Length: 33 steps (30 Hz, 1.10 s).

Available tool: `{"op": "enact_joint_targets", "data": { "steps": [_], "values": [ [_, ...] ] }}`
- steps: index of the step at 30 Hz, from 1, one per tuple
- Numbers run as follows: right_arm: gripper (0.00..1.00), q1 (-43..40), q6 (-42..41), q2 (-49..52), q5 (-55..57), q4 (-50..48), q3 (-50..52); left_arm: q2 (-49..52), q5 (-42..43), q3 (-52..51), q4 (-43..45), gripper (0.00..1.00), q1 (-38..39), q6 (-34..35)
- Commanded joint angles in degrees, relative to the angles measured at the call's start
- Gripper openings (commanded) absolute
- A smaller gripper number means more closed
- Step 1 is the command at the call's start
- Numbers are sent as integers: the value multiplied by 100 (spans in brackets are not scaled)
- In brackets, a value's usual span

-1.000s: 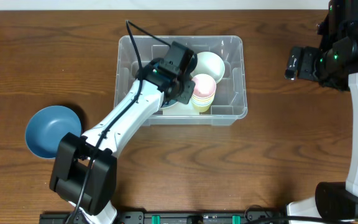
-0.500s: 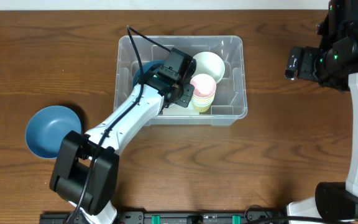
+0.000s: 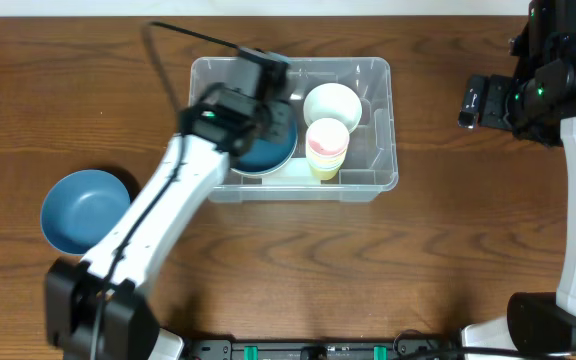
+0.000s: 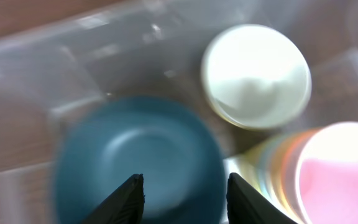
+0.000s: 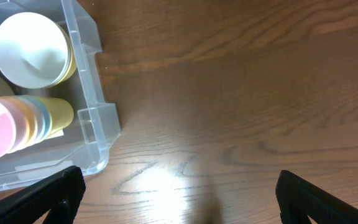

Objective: Pack container
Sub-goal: 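Move the left gripper to the remaining blue bowl and grasp its rim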

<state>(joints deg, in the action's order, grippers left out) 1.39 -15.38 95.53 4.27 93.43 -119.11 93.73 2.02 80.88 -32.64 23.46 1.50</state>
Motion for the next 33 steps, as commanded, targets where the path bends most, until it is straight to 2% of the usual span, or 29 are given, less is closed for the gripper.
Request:
{"op": "enact_joint_targets", "data": {
  "steps": [1,2,9,12,16,22,33],
  "values": [
    [99,-26,66,-70,-13,2,4,-348,-144,144,-256,44,-450,55],
    [99,-26,66,-70,-13,2,4,-426,-144,144,-363,44,-597,140],
    [99,-26,66,-70,-13,2,4,-988,-142,142,-1456,69,-1974,1034],
    [99,-26,66,-70,-13,2,4,-1043,-144,136,-1989,73,-2551,1314],
    [99,-26,66,-70,-13,2,4,-949,-144,-129,-2247,75,-3104,1471],
    [99,-26,66,-70,-13,2,4,-516,-144,-662,-1757,76,-3615,2072],
    [99,-26,66,-70,-13,2,4,654,-164,-879,-1132,75,-3707,2227]
  ]
}}
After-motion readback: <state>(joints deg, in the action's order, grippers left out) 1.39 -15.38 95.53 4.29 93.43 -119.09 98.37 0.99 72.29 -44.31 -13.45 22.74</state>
